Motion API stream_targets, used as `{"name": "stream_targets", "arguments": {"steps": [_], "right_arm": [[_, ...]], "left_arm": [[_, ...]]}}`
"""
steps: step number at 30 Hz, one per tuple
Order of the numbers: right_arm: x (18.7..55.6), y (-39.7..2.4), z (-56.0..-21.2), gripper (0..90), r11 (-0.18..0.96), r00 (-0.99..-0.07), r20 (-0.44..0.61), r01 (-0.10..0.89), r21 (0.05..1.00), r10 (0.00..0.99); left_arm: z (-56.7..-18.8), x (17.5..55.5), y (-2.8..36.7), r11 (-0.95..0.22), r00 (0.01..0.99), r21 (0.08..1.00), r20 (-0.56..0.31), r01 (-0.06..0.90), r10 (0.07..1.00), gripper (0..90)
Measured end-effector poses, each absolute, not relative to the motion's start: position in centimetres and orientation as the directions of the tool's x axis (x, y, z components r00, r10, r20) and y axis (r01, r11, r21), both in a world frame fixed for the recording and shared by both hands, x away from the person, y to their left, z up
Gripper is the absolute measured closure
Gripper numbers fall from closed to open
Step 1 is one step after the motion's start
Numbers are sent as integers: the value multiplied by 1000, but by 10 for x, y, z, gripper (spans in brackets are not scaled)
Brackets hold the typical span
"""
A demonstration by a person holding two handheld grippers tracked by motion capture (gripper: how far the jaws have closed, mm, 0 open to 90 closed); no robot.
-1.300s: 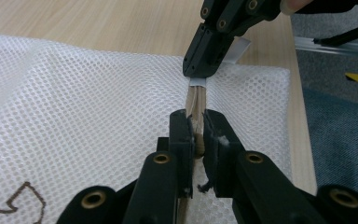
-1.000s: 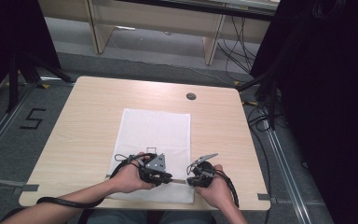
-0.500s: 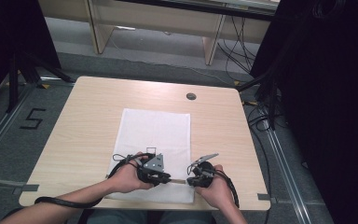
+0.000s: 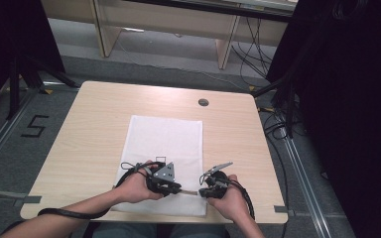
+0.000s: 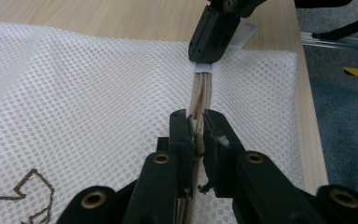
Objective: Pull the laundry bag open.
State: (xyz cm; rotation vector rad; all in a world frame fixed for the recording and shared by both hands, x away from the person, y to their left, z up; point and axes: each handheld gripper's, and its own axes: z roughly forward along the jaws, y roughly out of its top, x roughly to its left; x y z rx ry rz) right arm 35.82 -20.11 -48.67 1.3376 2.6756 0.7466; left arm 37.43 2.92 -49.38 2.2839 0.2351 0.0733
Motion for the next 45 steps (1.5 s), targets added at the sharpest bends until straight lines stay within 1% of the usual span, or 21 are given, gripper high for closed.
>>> {"name": "stream_targets", "arguments": {"steps": [9, 16, 20, 21, 23, 29, 31, 32, 36, 37, 38, 39, 42, 45], "right_arm": [[359, -201, -486, 900, 520, -633, 149, 729, 446, 759], [357, -199, -486, 900, 513, -618, 139, 741, 433, 774], [358, -201, -486, 900, 519, -631, 148, 730, 444, 761], [357, -200, -485, 900, 506, -615, 164, 749, 429, 771], [359, -201, -486, 900, 520, -633, 149, 729, 446, 760], [358, -201, -487, 900, 520, -633, 147, 727, 448, 760], [357, -200, -485, 900, 502, -608, 158, 753, 425, 778], [358, -201, -486, 900, 515, -629, 155, 734, 443, 762], [357, -200, -486, 900, 508, -618, 161, 745, 432, 769], [358, -201, -486, 900, 519, -632, 149, 729, 446, 760], [357, -200, -486, 900, 507, -617, 162, 747, 431, 770], [357, -200, -486, 900, 508, -619, 160, 744, 435, 769], [358, -201, -487, 900, 518, -631, 144, 728, 449, 762], [358, -201, -487, 900, 518, -631, 143, 728, 449, 762]], "left_arm": [[-491, 375, 28, -636, 980, 756, -32, 153, 198, 820], [-491, 374, 30, -634, 980, 757, -40, 156, 193, 820], [-490, 374, 30, -632, 980, 758, -49, 161, 191, 820], [-490, 374, 30, -631, 980, 759, -47, 160, 192, 820], [-491, 374, 30, -636, 981, 756, -46, 158, 189, 820], [-491, 372, 31, -632, 982, 759, -50, 158, 185, 820], [-490, 372, 32, -632, 983, 759, -48, 153, 180, 820], [-490, 371, 33, -630, 982, 761, -50, 155, 181, 820], [-489, 372, 34, -634, 983, 759, -43, 148, 178, 820], [-490, 372, 34, -633, 982, 759, -47, 153, 182, 820], [-489, 373, 34, -637, 985, 759, -34, 136, 171, 820], [-489, 371, 34, -632, 982, 759, -49, 155, 182, 820], [-489, 371, 34, -635, 983, 758, -40, 147, 180, 820], [-489, 372, 34, -632, 983, 760, -49, 153, 179, 820]]}}
